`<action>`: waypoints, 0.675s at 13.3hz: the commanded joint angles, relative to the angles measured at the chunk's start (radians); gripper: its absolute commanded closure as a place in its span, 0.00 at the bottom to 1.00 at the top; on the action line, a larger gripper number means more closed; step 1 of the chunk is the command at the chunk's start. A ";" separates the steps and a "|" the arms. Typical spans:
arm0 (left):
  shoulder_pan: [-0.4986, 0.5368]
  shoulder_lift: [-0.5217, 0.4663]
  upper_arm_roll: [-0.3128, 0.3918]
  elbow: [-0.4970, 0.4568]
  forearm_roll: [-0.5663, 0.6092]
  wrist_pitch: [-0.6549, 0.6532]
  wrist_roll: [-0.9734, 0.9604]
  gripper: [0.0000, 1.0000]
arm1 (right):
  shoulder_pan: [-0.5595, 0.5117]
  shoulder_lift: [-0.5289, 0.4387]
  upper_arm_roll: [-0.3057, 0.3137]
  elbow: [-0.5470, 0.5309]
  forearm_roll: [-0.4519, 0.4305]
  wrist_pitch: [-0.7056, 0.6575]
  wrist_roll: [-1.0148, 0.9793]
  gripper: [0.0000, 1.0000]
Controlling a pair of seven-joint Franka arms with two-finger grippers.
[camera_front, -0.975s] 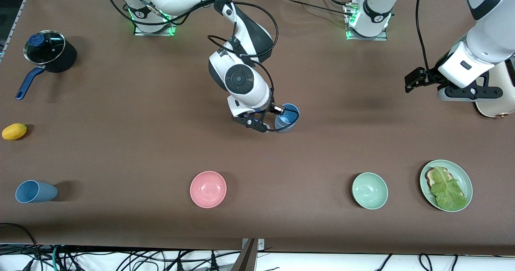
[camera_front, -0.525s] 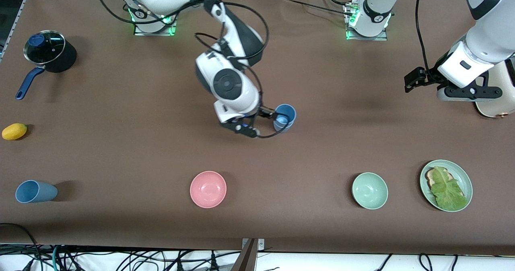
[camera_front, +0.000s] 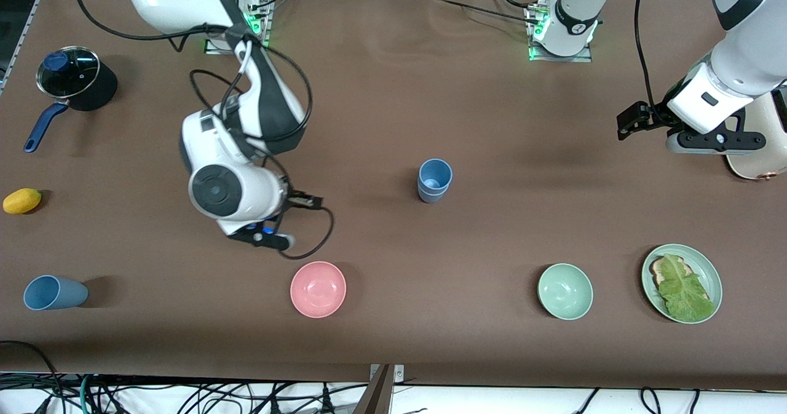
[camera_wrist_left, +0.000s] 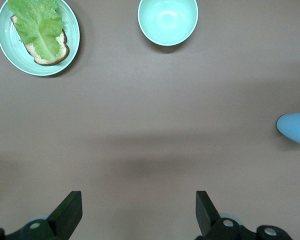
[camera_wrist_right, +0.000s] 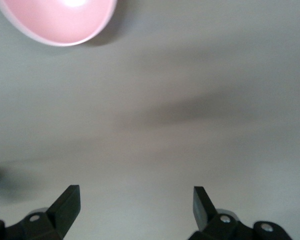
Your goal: Stack blue cups with both arms
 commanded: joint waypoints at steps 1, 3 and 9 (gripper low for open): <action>0.005 0.007 -0.004 0.030 0.018 -0.034 0.013 0.00 | 0.016 -0.078 -0.079 -0.100 -0.022 -0.025 -0.081 0.00; 0.005 0.007 -0.004 0.030 0.018 -0.036 0.013 0.00 | -0.010 -0.123 -0.099 -0.144 -0.028 -0.039 -0.092 0.00; 0.006 0.004 -0.005 0.030 0.018 -0.045 0.013 0.00 | -0.419 -0.511 0.228 -0.586 -0.267 0.171 -0.171 0.00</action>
